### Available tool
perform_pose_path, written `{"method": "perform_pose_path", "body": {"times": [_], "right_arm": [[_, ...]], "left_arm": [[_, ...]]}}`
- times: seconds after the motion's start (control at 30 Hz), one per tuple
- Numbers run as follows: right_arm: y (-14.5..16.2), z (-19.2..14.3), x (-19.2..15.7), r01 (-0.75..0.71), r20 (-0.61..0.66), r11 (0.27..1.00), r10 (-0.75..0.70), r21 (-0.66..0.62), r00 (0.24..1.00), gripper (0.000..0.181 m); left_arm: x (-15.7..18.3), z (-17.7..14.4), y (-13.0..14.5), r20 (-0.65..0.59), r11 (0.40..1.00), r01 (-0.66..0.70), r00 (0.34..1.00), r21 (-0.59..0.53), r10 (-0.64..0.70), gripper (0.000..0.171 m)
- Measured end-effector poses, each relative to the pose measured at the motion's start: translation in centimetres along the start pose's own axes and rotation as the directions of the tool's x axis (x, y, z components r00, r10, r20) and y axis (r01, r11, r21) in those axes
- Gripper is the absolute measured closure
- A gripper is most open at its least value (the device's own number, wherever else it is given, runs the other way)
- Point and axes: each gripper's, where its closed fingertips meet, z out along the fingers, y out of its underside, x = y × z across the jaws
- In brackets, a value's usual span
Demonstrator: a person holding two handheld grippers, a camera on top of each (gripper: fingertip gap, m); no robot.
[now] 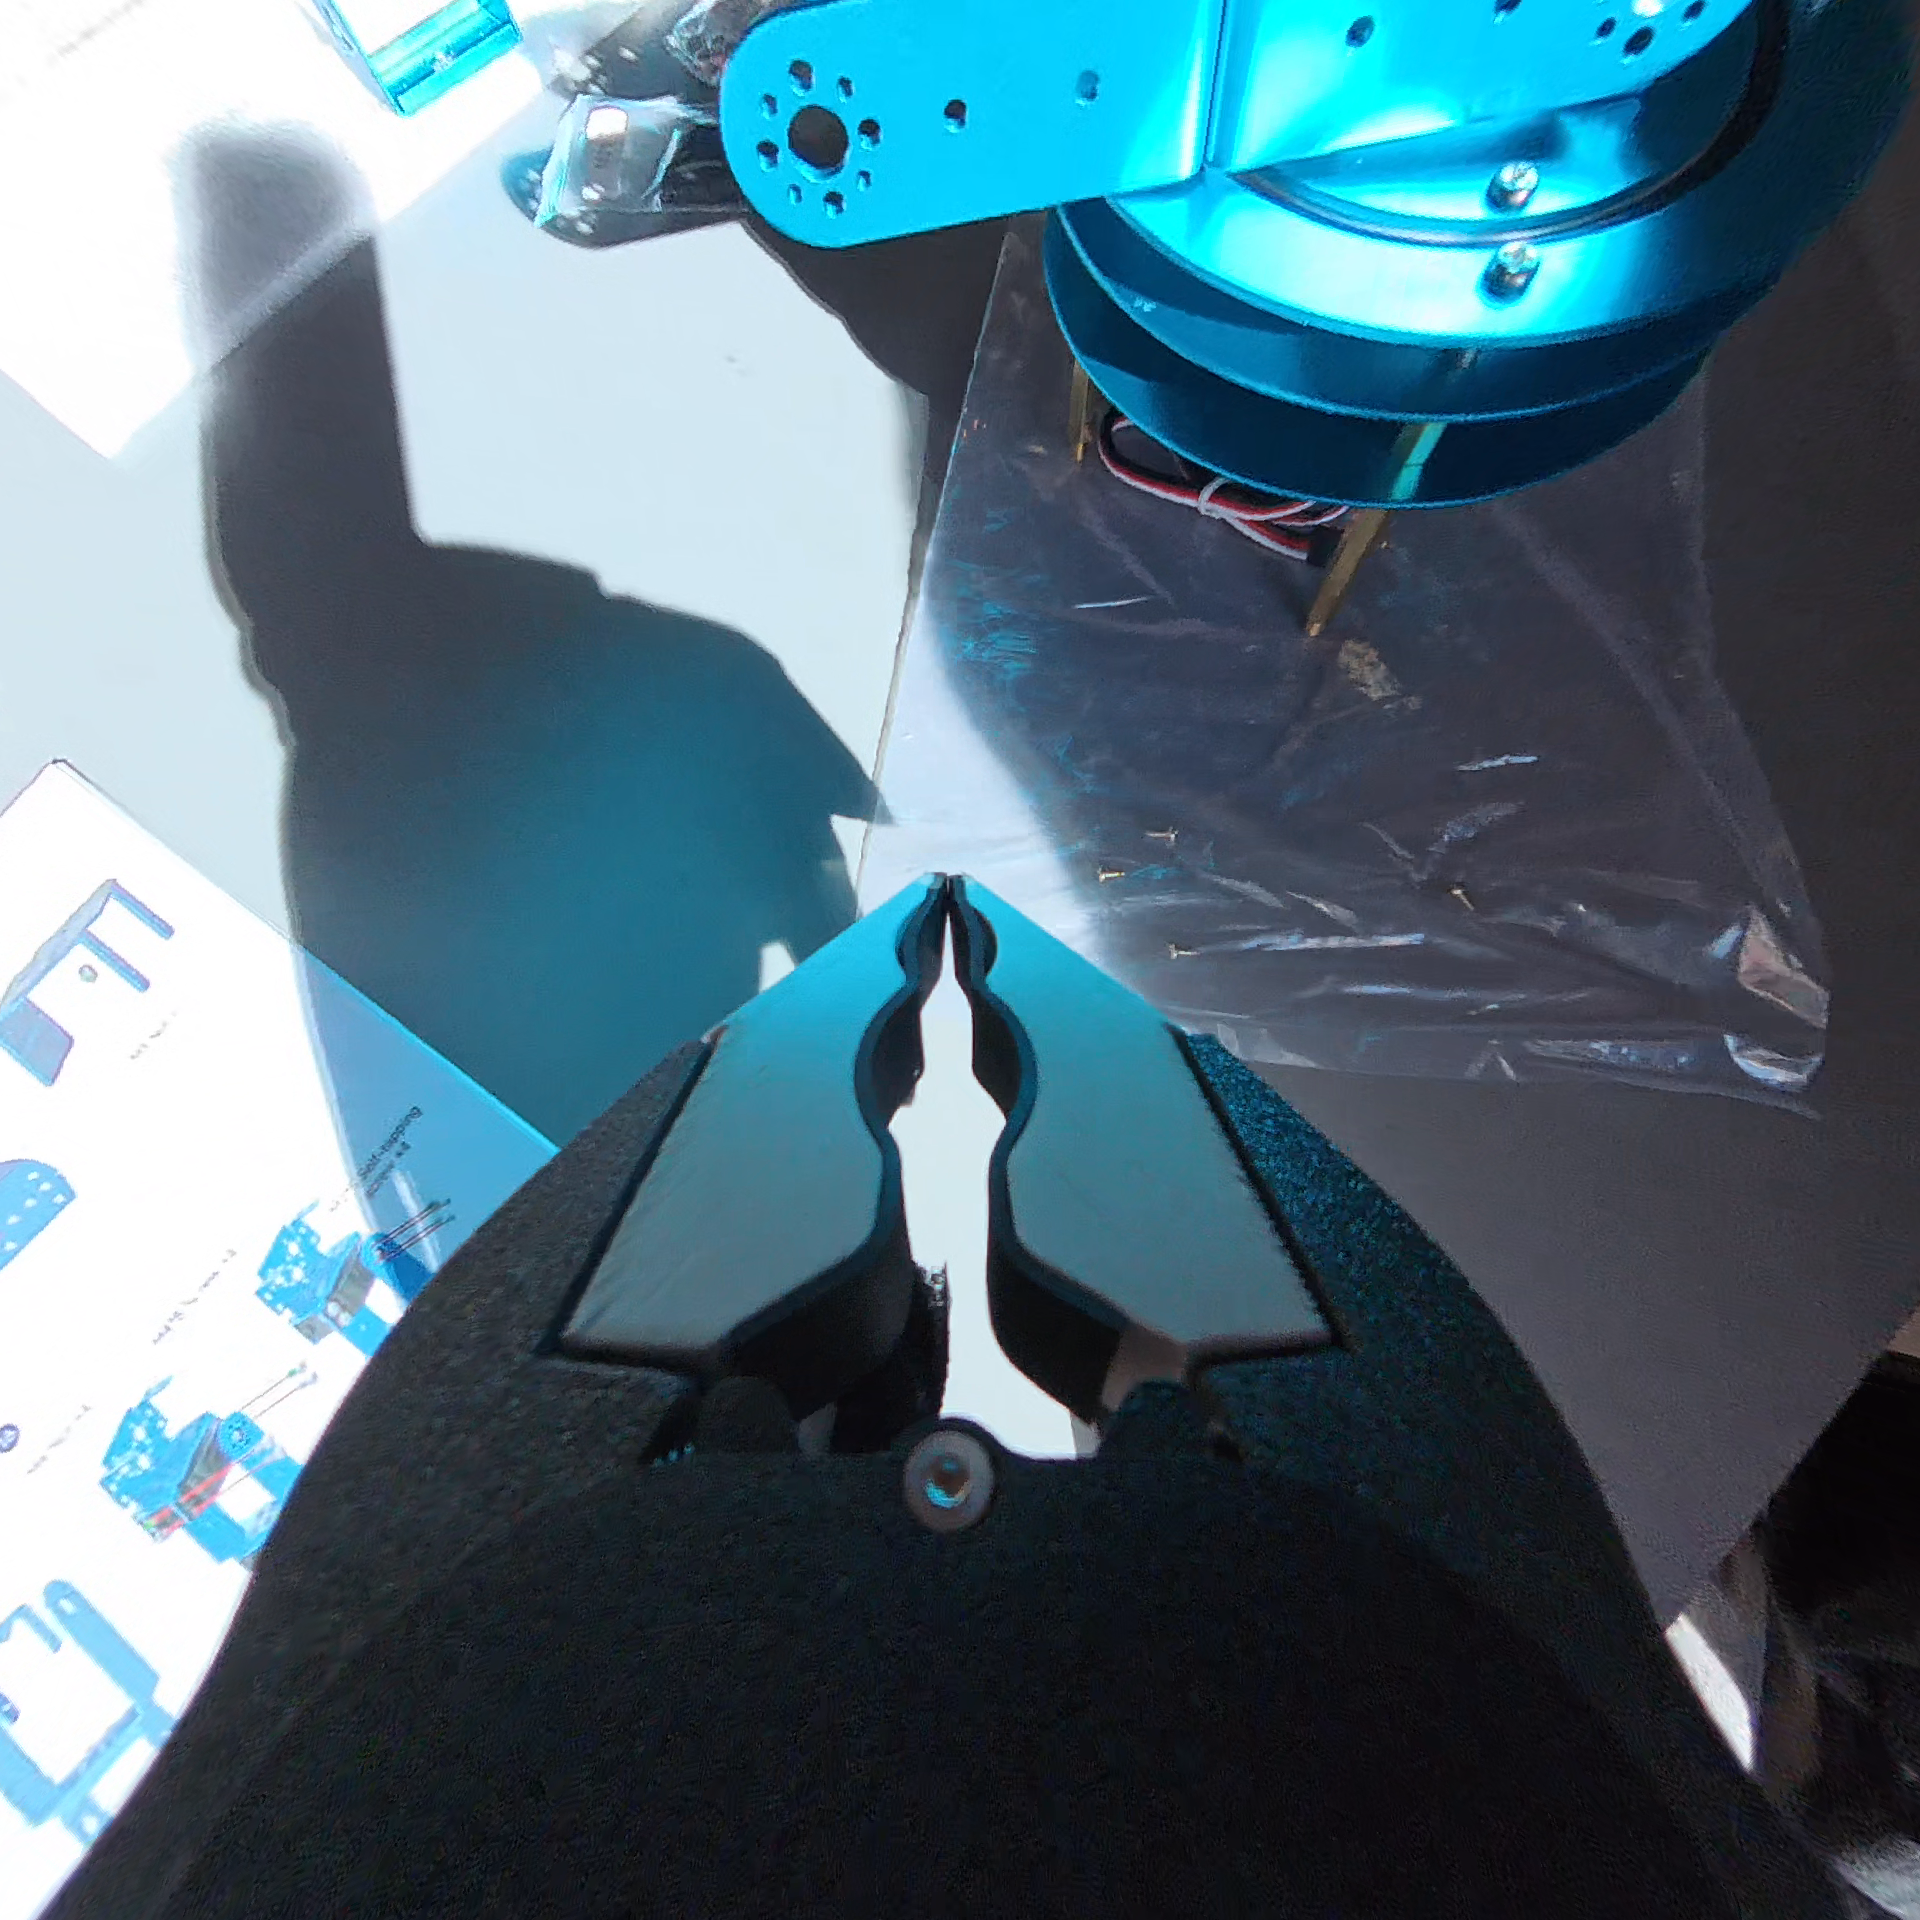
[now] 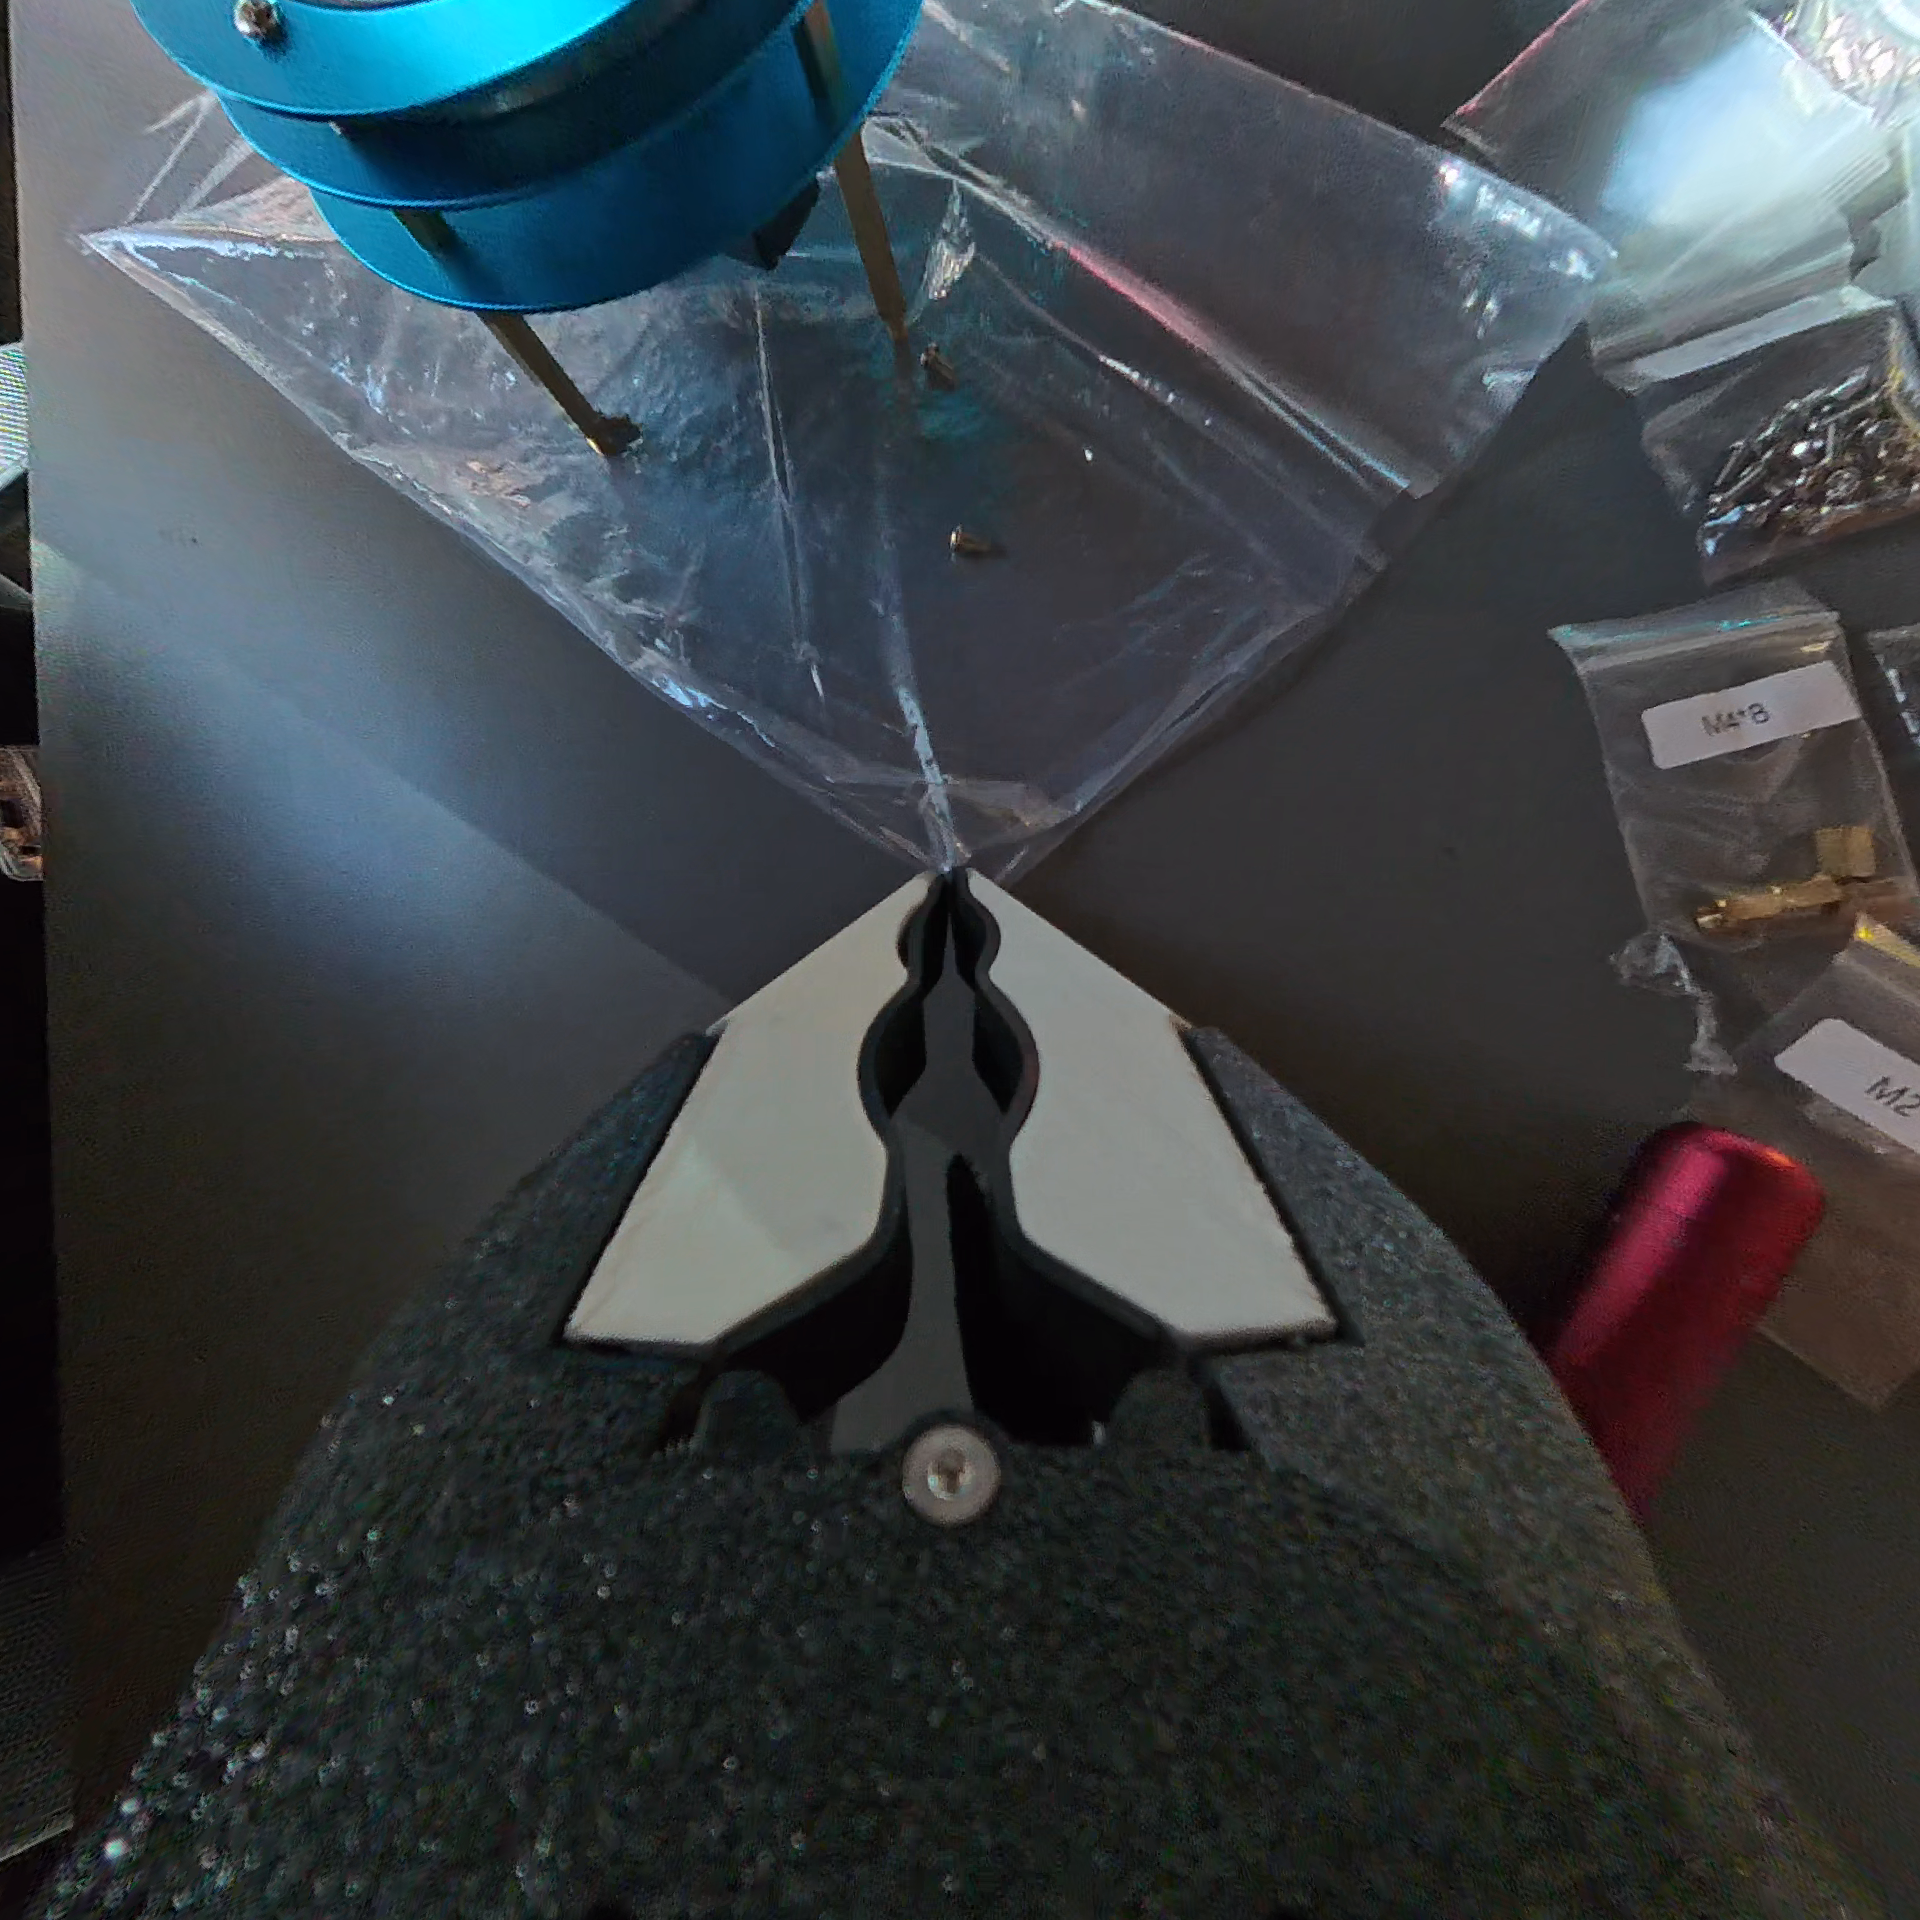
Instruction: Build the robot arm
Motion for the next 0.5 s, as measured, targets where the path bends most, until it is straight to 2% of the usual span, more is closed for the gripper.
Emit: {"method": "perform_pose_path", "body": {"times": [0.13,0.23,0.33,0.5], "right_arm": [[0.2,-0.2,0.2,-0.011,0.021,1.0,0.011,0.0,1.0,0.181],[0.3,-0.5,0.9,-0.008,0.01,1.0,0.009,-0.01,1.0,0.181],[0.0,-0.5,2.3,0.016,-0.056,1.0,-0.016,-0.01,0.998,0.181],[-0.1,-0.8,2.9,-0.006,-0.073,1.0,0.005,-0.02,0.997,0.18]], "left_arm": [[0.0,1.0,1.2,-0.007,0.996,-0.033,0.999,-0.078,0.032,0.171],[0.4,1.1,1.1,-0.011,0.996,-0.055,0.998,-0.07,0.054,0.171],[0.9,1.2,1.0,-0.004,0.994,-0.07,0.998,-0.078,0.07,0.171],[1.8,0.9,1.2,0.018,0.993,-0.092,0.995,-0.077,0.093,0.171]]}}
